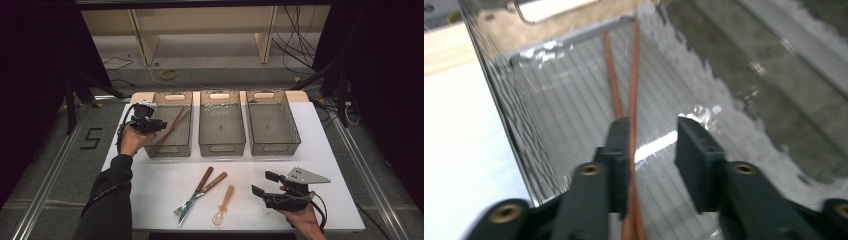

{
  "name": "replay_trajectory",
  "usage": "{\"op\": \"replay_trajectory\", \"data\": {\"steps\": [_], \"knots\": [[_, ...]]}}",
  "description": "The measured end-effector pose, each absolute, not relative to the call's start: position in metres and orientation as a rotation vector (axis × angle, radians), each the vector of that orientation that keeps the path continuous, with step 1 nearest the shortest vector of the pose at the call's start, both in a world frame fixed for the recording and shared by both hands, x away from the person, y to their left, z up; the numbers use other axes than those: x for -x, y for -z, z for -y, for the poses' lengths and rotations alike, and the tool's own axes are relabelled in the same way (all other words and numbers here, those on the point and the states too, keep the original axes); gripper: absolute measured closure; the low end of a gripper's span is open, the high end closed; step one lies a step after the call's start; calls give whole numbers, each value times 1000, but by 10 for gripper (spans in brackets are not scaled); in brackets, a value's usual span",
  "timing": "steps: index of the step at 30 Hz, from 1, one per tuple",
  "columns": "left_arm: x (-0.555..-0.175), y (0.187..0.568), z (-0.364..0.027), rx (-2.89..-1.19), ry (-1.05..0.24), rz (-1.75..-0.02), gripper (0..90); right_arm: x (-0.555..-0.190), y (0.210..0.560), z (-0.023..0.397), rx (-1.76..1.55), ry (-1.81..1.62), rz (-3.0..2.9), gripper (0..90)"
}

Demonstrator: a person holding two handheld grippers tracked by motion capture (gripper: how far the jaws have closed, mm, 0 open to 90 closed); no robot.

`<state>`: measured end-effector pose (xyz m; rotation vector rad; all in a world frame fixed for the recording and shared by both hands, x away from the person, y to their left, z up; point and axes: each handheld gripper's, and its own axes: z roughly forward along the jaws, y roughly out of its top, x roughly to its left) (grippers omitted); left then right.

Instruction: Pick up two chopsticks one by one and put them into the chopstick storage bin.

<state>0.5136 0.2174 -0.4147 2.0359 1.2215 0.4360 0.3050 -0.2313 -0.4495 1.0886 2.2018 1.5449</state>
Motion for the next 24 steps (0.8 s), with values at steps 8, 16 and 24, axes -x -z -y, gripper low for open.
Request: {"op": "replay_trajectory", "data": {"steps": [8, 16, 24], "knots": [[-484, 394, -212, -1991, -428, -1155, 471, -304, 449, 231, -1089, -1544, -2203, 266], [-457, 398, -204, -1991, -368, -1111, 380, -304, 450, 231, -1093, -1537, -2210, 266], [-440, 400, -197, -1959, -350, -1078, 332, -305, 450, 229, -1100, -1517, -2227, 266]]}}
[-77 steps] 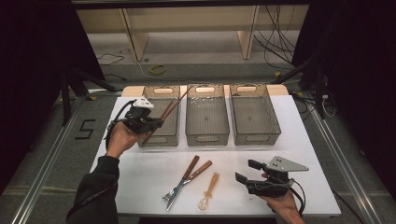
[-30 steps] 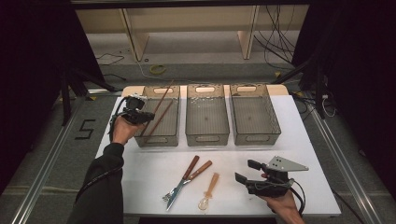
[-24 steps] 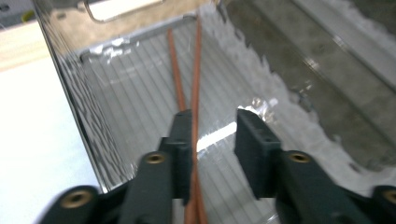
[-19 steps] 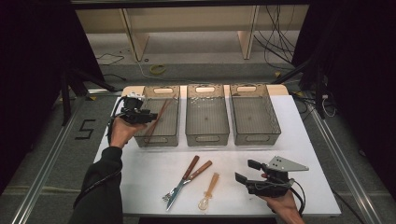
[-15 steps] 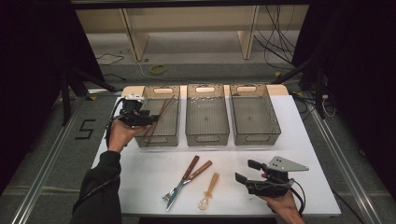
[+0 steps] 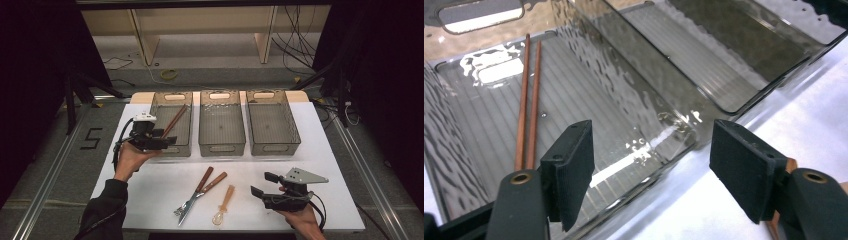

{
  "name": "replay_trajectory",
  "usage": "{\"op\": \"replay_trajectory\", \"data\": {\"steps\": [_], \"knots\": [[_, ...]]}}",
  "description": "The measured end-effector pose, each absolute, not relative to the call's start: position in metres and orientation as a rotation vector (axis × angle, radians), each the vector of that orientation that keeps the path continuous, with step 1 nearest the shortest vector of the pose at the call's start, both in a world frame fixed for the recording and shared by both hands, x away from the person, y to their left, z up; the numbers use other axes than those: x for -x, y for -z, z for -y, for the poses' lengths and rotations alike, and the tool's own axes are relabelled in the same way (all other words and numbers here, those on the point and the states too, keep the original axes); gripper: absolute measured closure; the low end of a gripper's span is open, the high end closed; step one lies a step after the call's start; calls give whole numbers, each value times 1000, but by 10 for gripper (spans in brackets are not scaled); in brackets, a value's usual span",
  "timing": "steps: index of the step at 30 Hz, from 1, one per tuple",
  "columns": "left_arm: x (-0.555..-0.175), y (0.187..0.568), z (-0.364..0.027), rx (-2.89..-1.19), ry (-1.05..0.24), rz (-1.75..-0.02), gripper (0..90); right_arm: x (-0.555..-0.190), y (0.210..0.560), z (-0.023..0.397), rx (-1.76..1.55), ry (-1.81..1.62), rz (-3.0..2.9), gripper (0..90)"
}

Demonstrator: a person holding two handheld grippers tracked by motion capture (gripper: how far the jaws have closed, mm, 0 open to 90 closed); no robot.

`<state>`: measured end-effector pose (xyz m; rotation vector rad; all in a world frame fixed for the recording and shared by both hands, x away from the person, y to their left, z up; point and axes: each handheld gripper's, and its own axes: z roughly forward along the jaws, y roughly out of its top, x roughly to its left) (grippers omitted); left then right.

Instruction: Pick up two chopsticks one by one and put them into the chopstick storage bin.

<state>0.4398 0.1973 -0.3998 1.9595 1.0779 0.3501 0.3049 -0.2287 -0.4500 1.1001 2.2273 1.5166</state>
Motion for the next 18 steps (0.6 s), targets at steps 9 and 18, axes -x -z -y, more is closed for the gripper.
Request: {"op": "replay_trajectory", "data": {"steps": [9, 18], "knots": [[-421, 403, -186, -1993, -341, -1042, 298, -305, 450, 228, -1100, -1505, -2237, 265], [-406, 413, -183, -2013, -315, -1029, 272, -305, 441, 226, -993, -1462, -2285, 265]]}}
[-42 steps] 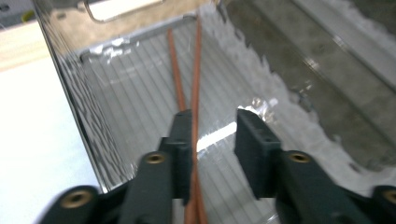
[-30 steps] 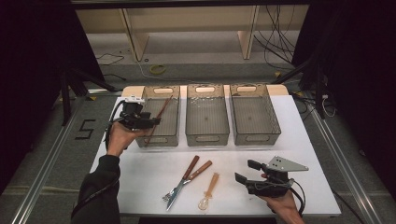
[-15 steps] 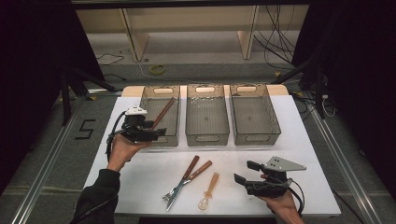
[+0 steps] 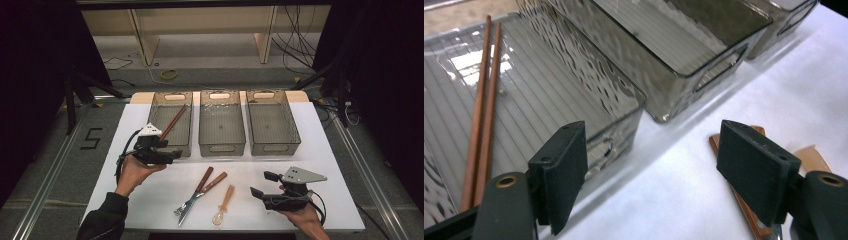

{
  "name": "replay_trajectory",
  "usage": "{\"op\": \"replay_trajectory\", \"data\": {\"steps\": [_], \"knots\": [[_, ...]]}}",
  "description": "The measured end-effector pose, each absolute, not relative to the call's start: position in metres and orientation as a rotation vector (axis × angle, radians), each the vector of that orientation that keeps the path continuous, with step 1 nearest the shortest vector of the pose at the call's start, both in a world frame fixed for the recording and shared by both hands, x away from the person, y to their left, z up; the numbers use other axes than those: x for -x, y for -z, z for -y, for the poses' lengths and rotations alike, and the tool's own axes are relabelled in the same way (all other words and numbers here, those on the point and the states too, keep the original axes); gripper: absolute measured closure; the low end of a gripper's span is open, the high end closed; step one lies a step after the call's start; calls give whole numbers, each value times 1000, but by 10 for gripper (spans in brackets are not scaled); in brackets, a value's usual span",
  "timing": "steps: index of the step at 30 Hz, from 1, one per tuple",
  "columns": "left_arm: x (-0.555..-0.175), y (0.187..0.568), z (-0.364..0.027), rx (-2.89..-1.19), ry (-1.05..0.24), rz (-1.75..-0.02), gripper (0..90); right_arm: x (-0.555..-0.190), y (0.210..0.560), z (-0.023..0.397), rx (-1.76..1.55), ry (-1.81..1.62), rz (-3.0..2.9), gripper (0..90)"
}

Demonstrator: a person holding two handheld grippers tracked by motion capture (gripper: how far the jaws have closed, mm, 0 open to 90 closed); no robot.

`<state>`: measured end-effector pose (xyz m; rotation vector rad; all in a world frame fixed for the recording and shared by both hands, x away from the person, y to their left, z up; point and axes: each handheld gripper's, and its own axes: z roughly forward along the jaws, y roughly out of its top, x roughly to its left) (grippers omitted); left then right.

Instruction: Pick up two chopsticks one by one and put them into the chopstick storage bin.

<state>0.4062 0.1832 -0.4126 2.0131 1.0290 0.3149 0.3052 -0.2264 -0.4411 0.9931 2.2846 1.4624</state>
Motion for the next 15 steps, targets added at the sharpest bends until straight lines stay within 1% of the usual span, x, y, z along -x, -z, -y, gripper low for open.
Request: {"op": "replay_trajectory", "data": {"steps": [7, 15], "knots": [[-390, 418, -178, -2038, -304, -1013, 259, -306, 441, 226, -980, -1439, -2304, 264], [-380, 430, -180, -2041, -297, -1019, 256, -308, 432, 223, -854, -1378, -2382, 262]]}}
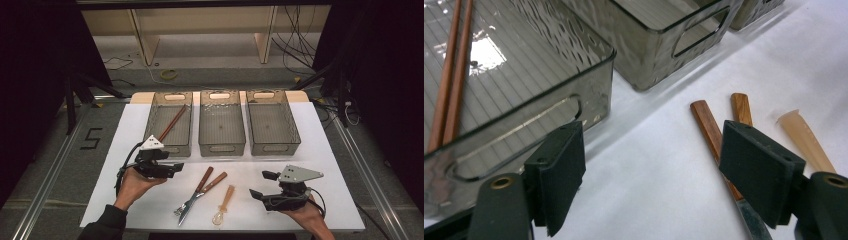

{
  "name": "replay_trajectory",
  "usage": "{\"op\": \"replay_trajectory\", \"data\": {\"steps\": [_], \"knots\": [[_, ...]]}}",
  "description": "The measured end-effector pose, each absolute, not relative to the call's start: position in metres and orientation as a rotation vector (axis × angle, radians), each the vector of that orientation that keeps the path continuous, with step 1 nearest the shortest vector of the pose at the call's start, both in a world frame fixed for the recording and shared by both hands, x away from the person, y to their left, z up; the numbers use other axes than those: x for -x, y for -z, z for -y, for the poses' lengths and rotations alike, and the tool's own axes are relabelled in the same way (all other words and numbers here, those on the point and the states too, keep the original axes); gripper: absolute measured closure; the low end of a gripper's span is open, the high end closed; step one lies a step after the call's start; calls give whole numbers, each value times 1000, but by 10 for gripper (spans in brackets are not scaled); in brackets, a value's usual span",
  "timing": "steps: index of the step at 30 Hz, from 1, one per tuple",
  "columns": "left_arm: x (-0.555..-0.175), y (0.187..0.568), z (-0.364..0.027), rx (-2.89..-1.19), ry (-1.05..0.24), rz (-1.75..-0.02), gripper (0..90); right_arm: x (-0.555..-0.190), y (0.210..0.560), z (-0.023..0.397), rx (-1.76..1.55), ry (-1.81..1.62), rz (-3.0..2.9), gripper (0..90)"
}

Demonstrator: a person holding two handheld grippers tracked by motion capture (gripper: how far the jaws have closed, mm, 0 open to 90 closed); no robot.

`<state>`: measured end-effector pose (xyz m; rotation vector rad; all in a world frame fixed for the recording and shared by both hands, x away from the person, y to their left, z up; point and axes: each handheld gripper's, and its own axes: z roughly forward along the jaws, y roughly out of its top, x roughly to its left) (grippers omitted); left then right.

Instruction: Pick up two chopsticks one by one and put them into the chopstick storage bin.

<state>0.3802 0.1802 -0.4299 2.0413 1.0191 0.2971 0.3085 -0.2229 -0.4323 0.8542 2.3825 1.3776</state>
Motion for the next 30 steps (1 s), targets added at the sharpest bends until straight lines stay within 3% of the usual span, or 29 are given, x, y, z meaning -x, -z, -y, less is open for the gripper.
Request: {"op": "replay_trajectory", "data": {"steps": [30], "knots": [[-349, 433, -108, -2148, -241, -927, 240, -309, 440, 223, -876, -1335, -2402, 262]]}}
